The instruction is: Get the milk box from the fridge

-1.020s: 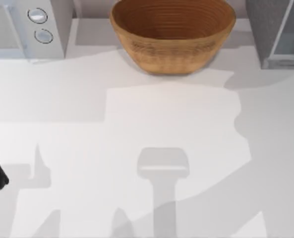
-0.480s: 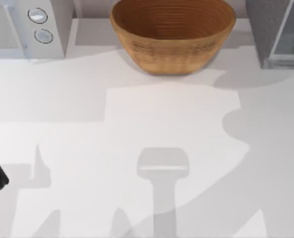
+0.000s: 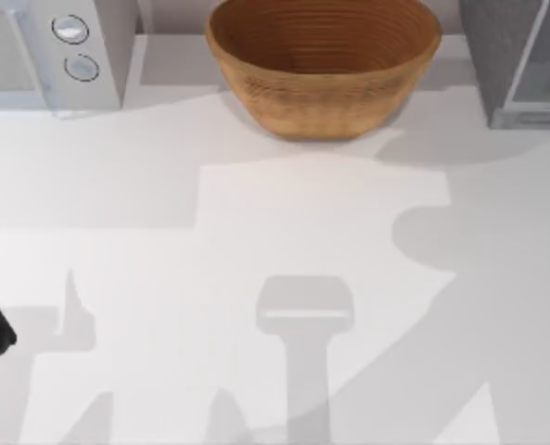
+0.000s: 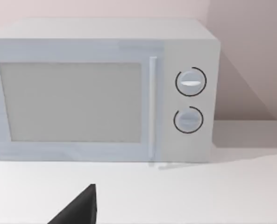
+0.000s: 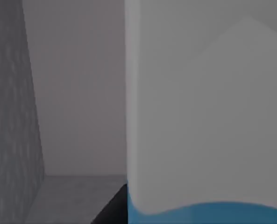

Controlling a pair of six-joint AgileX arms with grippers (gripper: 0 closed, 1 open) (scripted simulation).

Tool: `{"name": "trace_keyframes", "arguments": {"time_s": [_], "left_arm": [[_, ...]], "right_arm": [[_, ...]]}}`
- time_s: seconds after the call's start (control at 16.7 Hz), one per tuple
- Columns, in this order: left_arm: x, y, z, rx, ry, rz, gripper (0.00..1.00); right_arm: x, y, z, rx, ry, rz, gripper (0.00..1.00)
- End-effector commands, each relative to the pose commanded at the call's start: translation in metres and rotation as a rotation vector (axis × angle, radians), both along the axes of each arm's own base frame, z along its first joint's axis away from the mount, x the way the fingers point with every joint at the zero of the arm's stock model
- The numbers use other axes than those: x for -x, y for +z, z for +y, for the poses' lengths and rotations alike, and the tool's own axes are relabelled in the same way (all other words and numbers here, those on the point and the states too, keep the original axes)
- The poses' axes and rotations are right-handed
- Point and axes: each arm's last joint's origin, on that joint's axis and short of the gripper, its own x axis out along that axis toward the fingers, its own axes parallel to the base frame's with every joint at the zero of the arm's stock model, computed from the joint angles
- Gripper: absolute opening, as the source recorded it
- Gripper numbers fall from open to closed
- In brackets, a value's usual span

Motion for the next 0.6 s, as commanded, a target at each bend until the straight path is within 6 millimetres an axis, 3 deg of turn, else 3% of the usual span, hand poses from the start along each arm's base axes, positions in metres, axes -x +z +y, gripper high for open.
{"name": "trace_keyframes", "arguments": {"time_s": [0.18,0.6], "left_arm": [[0.0,0.0,0.0,0.0,0.0,0.0,1.0],[0.0,0.0,0.0,0.0,0.0,0.0,1.0]], "right_arm": [[0.015,0.005,0.001,0.002,0.007,-0.012,0.0],[0.092,-0.002,0.001,-0.003,0.0,0.011,0.0]]}}
